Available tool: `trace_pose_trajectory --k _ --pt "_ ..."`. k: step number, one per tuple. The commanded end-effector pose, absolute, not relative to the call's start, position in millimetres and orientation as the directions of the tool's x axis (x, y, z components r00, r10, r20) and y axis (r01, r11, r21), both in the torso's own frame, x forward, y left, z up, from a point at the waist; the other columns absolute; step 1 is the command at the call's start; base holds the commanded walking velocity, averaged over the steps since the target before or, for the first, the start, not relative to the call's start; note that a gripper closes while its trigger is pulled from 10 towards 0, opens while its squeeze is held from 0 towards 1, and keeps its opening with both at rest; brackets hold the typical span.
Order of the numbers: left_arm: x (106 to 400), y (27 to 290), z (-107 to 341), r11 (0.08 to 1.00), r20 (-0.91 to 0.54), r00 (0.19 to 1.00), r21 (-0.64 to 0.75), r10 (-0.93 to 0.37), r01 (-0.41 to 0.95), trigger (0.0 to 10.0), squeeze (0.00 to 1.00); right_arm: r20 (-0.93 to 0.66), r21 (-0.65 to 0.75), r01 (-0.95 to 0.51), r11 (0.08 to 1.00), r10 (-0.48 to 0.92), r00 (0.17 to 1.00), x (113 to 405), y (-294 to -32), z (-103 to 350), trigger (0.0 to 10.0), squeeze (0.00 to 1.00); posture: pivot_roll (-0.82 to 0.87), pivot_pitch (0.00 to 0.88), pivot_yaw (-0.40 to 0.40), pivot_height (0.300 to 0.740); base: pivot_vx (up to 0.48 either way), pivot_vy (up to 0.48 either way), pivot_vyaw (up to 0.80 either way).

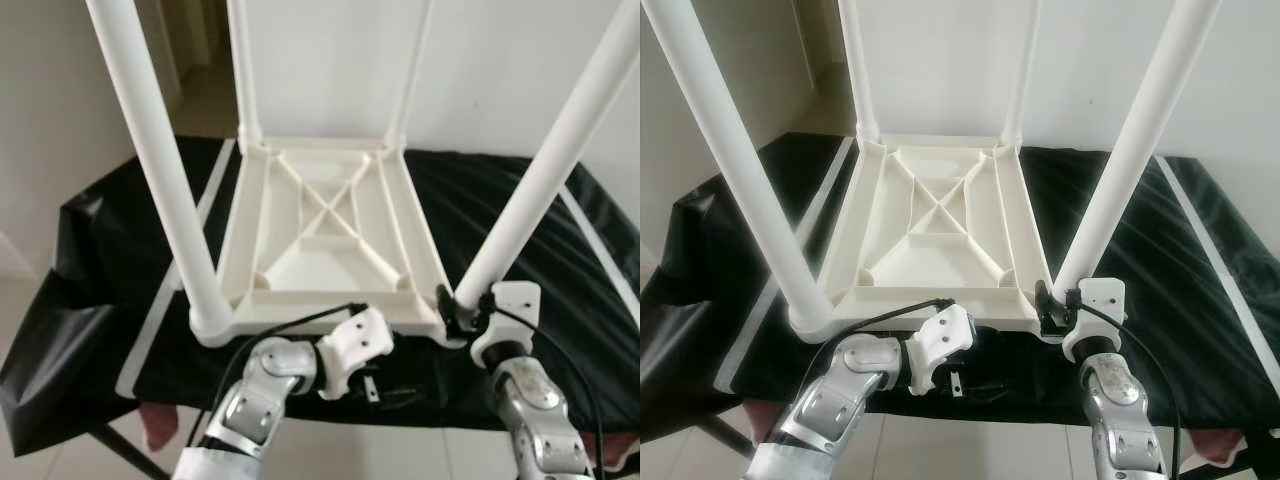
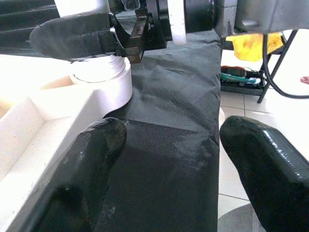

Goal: Building children table

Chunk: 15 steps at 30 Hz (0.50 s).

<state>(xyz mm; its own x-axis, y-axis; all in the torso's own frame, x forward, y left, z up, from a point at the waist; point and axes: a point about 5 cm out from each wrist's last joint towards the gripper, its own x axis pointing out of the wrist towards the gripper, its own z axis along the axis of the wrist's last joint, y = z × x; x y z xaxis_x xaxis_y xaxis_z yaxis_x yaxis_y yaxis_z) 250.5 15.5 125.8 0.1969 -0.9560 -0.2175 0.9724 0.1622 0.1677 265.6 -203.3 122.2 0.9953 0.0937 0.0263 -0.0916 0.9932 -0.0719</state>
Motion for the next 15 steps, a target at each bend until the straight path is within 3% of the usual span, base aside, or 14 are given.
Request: trace_pose_trajectory --k 1,11,12,13,15 --pt "258 16 130 0.288 -0.185 0.323 0.196 -0.928 0.937 10.0 0.0 0.008 -0.072 -0.143 0.987 0.144 0.99 267 -205 119 10.0 0.0 -0.03 0.0 -0.032 0.74 0.0 0.0 0.0" --pt "259 16 131 0.291 -0.18 0.327 0.2 -0.928 0.936 10.0 0.0 -0.044 -0.138 -0.265 0.954 0.261 0.964 270 -203 110 10.0 0.0 -0.03 0.0 -0.033 0.74 0.0 0.0 0.0" --pt "259 16 131 0.291 -0.181 0.327 0.202 -0.927 0.935 10.0 0.0 -0.052 -0.144 -0.282 0.949 0.277 0.959 270 -203 109 7.6 0.0 -0.03 0.0 -0.033 0.74 0.0 0.0 0.0" --pt "260 16 131 0.291 -0.181 0.327 0.202 -0.927 0.935 10.0 0.0 -0.057 -0.147 -0.293 0.945 0.287 0.956 271 -204 108 4.4 0.0 -0.03 0.0 -0.032 0.74 0.0 0.0 0.0" --pt "260 16 132 0.291 -0.18 0.327 0.202 -0.928 0.935 10.0 0.0 -0.058 -0.146 -0.298 0.943 0.292 0.955 271 -205 108 4.0 0.0 -0.03 0.0 -0.035 0.74 0.0 0.0 0.0"
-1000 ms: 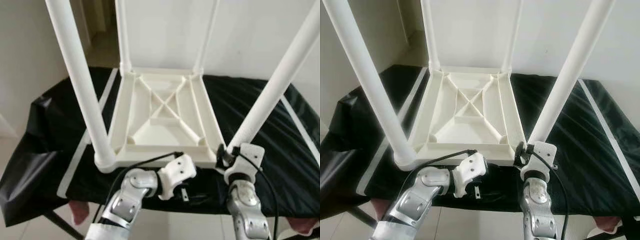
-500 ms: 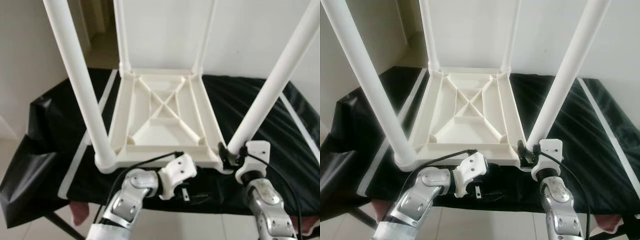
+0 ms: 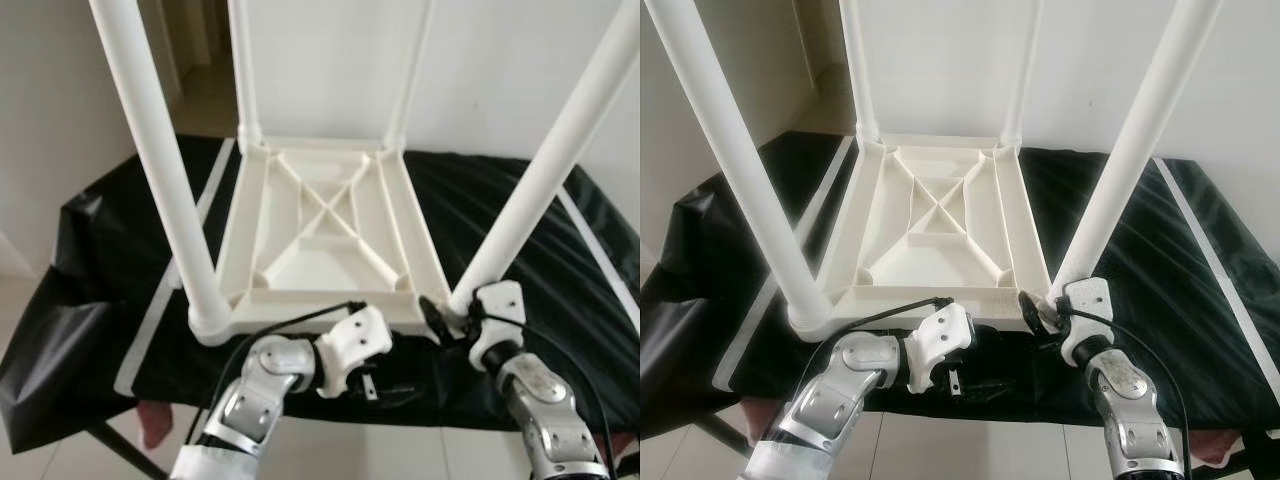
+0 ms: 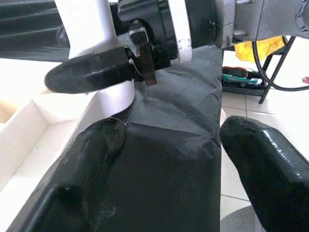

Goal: Building children table

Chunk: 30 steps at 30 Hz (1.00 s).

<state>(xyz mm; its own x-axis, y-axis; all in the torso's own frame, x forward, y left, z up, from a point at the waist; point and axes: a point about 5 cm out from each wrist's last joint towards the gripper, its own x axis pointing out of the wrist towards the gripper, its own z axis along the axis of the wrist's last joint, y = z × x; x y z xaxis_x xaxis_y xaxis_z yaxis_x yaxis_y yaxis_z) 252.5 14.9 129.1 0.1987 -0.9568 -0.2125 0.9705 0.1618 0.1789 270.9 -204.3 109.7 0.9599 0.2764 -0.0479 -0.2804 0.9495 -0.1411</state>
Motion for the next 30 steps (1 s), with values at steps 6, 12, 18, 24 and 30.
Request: trace_pose_trajectory --k 6,12,18,24,30 --pt "258.6 14.5 131.7 0.289 -0.176 0.325 0.199 -0.929 0.936 10.0 0.0 -0.061 -0.149 -0.311 0.939 0.305 0.95 270.0 -208.2 107.0 0.0 0.0 -0.03 0.0 -0.036 0.74 0.0 0.0 0.0" --pt "257.7 14.0 131.5 0.287 -0.175 0.321 0.196 -0.931 0.938 10.0 0.0 -0.07 -0.138 -0.292 0.946 0.285 0.956 267.4 -209.9 105.1 10.0 0.0 -0.03 0.0 -0.038 0.74 0.0 0.0 0.0" --pt "257.1 13.0 131.1 0.282 -0.175 0.316 0.194 -0.932 0.94 10.0 0.0 -0.054 -0.091 -0.241 0.966 0.236 0.97 266.3 -208.4 105.3 10.0 0.0 -0.04 0.0 -0.038 0.74 0.0 0.0 0.0" --pt "255.9 11.2 130.4 0.273 -0.175 0.306 0.193 -0.936 0.943 10.0 0.0 -0.045 -0.047 -0.123 0.991 0.121 0.992 265.0 -205.1 105.9 10.0 0.0 -0.04 0.0 -0.042 0.74 0.0 0.0 0.0" --pt "255.2 10.9 129.9 0.273 -0.174 0.306 0.19 -0.936 0.943 10.0 0.0 -0.062 -0.028 0.025 0.999 -0.026 0.998 262.3 -206.4 103.7 10.0 0.0 -0.04 0.0 -0.047 0.74 0.0 0.0 0.0"
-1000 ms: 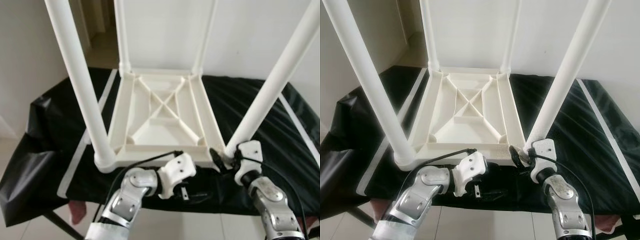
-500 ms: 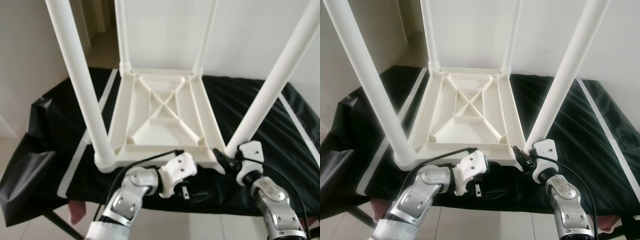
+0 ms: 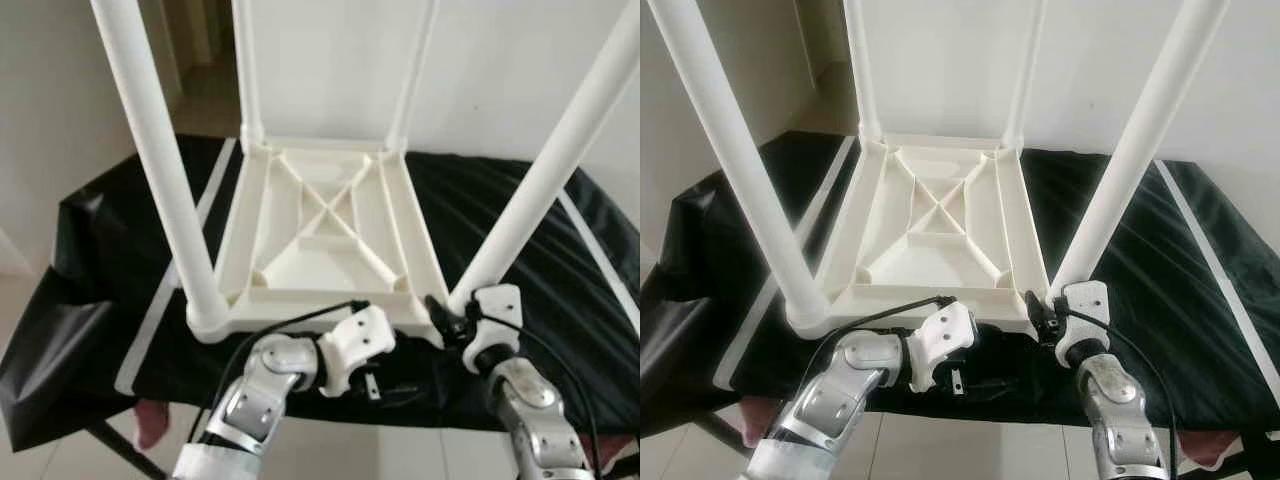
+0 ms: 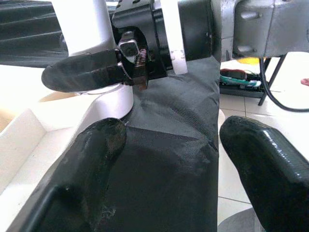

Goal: Building children table

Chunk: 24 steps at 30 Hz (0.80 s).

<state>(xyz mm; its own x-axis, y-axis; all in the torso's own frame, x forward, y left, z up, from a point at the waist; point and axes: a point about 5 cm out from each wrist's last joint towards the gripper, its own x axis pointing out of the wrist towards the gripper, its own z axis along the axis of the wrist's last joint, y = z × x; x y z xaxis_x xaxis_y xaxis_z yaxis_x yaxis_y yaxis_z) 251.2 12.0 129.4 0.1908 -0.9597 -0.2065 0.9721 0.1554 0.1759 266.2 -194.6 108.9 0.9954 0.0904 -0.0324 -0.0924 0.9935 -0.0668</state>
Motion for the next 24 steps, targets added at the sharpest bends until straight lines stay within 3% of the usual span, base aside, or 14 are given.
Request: trace_pose_trajectory --k 1,8,15,24 --pt "255 11 130 0.273 -0.174 0.306 0.19 -0.936 0.943 10.0 0.0 -0.062 -0.028 0.025 0.999 -0.026 0.998 262 -206 104 10.0 0.0 -0.04 0.0 -0.047 0.74 0.0 0.0 0.0" --pt "255 11 129 0.275 -0.174 0.308 0.191 -0.935 0.942 10.0 0.0 -0.1 -0.043 0.162 0.986 -0.165 0.981 257 -200 97 10.0 0.0 -0.03 0.0 -0.053 0.74 0.0 0.0 0.0" --pt "255 11 129 0.278 -0.176 0.312 0.194 -0.934 0.941 10.0 0.0 -0.128 -0.022 0.429 0.903 -0.429 0.894 249 -186 93 10.0 0.0 -0.02 0.0 -0.06 0.74 0.0 0.0 0.0" --pt "255 12 129 0.275 -0.179 0.31 0.197 -0.934 0.941 10.0 0.0 -0.122 -0.015 0.451 0.892 -0.45 0.885 249 -185 96 10.0 0.0 -0.02 0.0 -0.055 0.74 0.0 0.0 0.0"
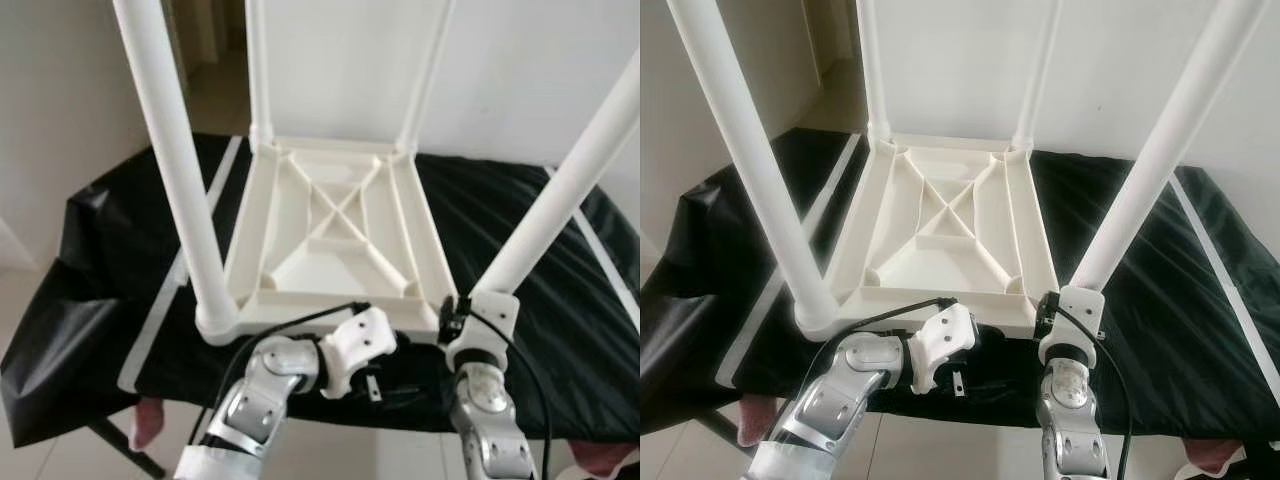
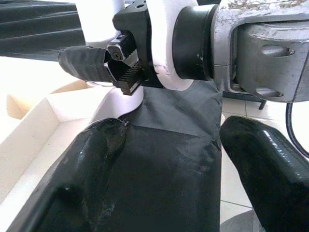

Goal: Building children table

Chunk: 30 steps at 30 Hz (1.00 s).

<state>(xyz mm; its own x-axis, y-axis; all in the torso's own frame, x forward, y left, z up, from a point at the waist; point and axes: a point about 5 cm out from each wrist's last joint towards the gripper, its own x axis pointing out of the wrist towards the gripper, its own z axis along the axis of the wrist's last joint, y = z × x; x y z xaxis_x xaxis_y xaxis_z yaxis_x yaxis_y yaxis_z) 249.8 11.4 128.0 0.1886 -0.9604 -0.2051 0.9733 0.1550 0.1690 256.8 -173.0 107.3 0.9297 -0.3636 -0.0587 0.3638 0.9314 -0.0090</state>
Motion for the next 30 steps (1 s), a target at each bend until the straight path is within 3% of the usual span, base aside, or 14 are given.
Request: trace_pose_trajectory --k 1,8,9,10,18,19,22,23,30 --pt "255 12 130 0.275 -0.179 0.31 0.197 -0.934 0.941 10.0 0.0 -0.123 -0.015 0.454 0.891 -0.452 0.883 250 -185 96 10.0 0.0 -0.02 0.0 -0.054 0.74 0.0 0.0 0.0" --pt "255 13 130 0.275 -0.179 0.311 0.201 -0.933 0.94 10.0 0.0 -0.134 -0.003 0.482 0.876 -0.478 0.868 249 -182 96 10.0 0.0 -0.02 0.0 -0.052 0.74 0.0 0.0 0.0" --pt "254 13 130 0.274 -0.179 0.31 0.2 -0.934 0.941 10.0 0.0 -0.146 0.012 0.483 0.875 -0.477 0.867 249 -182 96 10.0 0.29 -0.02 0.0 -0.052 0.74 0.0 0.0 0.0" --pt "255 13 130 0.275 -0.179 0.311 0.2 -0.933 0.94 10.0 0.0 -0.156 0.033 0.485 0.874 -0.475 0.866 249 -183 95 10.0 1.0 -0.02 0.0 -0.052 0.74 0.0 0.0 0.0" --pt "256 12 131 0.278 -0.178 0.314 0.2 -0.933 0.94 10.0 0.0 -0.104 0.018 0.406 0.914 -0.403 0.909 254 -188 100 10.0 1.0 -0.02 0.0 -0.049 0.74 0.0 0.0 0.0" --pt "256 12 131 0.278 -0.178 0.313 0.199 -0.933 0.94 10.0 0.0 -0.102 0.023 0.389 0.921 -0.385 0.917 256 -188 101 10.0 0.84 -0.02 0.0 -0.048 0.74 0.0 0.0 0.0" --pt "256 12 131 0.277 -0.178 0.312 0.198 -0.933 0.94 10.0 0.0 -0.094 0.036 0.355 0.934 -0.351 0.932 257 -189 101 10.0 0.84 -0.02 0.0 -0.047 0.74 0.0 0.0 0.0" --pt "256 12 131 0.276 -0.178 0.312 0.199 -0.933 0.94 10.0 0.0 -0.089 0.045 0.327 0.944 -0.323 0.942 258 -189 102 10.0 0.0 -0.02 0.0 -0.046 0.74 0.0 0.0 0.0" --pt "257 13 131 0.273 -0.181 0.31 0.204 -0.933 0.94 10.0 0.0 -0.072 -0.018 0.159 0.987 -0.16 0.984 263 -201 102 10.0 0.0 -0.03 0.0 -0.037 0.74 0.0 0.0 0.0"
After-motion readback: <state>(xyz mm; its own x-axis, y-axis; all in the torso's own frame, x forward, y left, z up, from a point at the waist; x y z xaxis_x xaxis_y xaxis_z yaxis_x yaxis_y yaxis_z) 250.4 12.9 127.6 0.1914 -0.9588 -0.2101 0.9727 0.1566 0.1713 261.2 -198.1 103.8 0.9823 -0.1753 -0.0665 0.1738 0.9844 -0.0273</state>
